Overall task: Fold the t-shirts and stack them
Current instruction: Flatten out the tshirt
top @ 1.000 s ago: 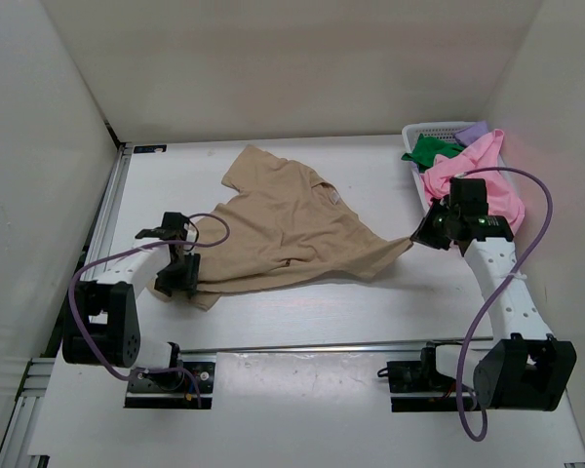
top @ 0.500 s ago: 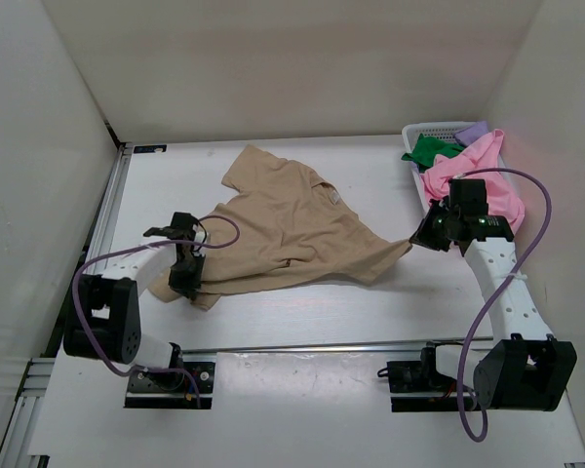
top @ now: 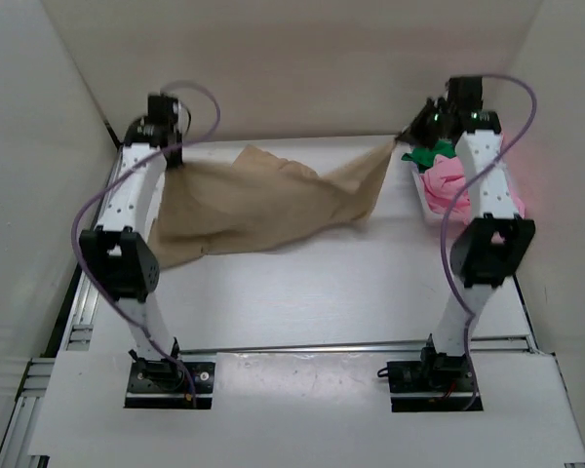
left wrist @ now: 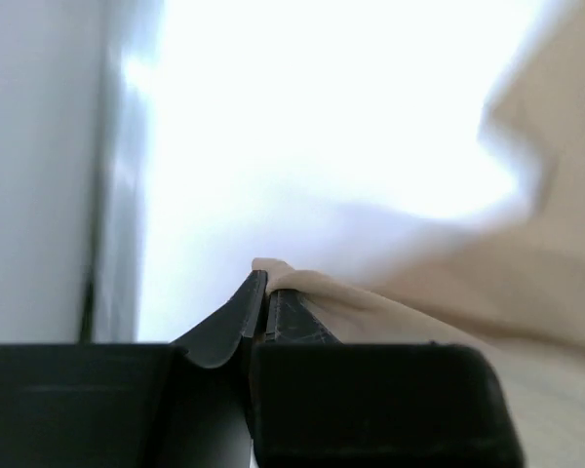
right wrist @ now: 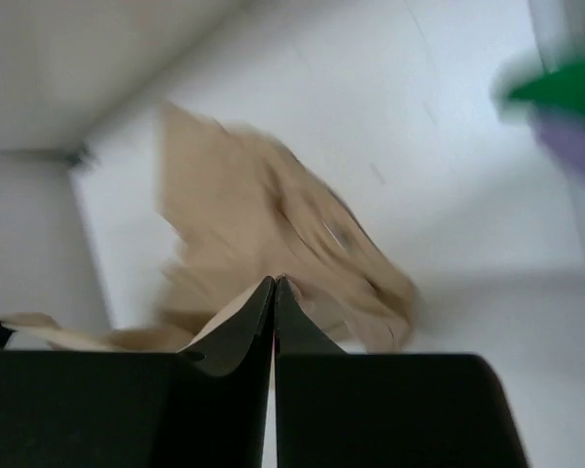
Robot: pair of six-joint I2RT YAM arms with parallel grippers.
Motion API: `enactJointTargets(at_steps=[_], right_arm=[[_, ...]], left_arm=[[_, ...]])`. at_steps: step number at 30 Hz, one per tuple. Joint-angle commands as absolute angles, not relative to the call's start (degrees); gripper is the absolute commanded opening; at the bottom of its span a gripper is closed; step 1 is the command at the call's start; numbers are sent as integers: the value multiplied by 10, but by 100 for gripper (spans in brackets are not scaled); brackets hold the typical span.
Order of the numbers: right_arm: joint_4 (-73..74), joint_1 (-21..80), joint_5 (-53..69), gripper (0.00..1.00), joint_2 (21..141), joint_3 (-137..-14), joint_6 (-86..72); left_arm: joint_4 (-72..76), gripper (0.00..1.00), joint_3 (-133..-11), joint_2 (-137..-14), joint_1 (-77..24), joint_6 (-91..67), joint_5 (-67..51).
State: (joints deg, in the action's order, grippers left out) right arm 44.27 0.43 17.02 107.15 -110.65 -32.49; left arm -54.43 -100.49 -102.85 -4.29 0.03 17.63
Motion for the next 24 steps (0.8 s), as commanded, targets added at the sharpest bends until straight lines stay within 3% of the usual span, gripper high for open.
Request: enactJointTargets(at_steps=[1, 4, 6, 11, 16, 18, 24], right_arm=[[342, -48, 242, 0, 1160, -1529, -496], [123, -64, 251, 0, 1049, -1373, -576], [107, -64, 244, 0, 984, -1263, -552], [221, -64, 275, 0, 895, -1131, -433], [227, -32, 237, 0, 702, -828, -387], [249, -5, 214, 0, 625, -698, -366], [344, 111, 99, 0, 451, -465, -351]], left_arm=[[-511, 10, -1437, -1110, -42, 0, 305], [-381, 10, -1424, -1089, -47, 0, 310], [-357, 10, -1365, -1046, -47, 0, 290], [-357, 10, -1246, -992, -47, 0, 290], [-357, 10, -1071, -886, -53, 0, 289], [-357, 10, -946, -847, -58, 0, 281], [-357, 10, -590, -688, -81, 0, 277]])
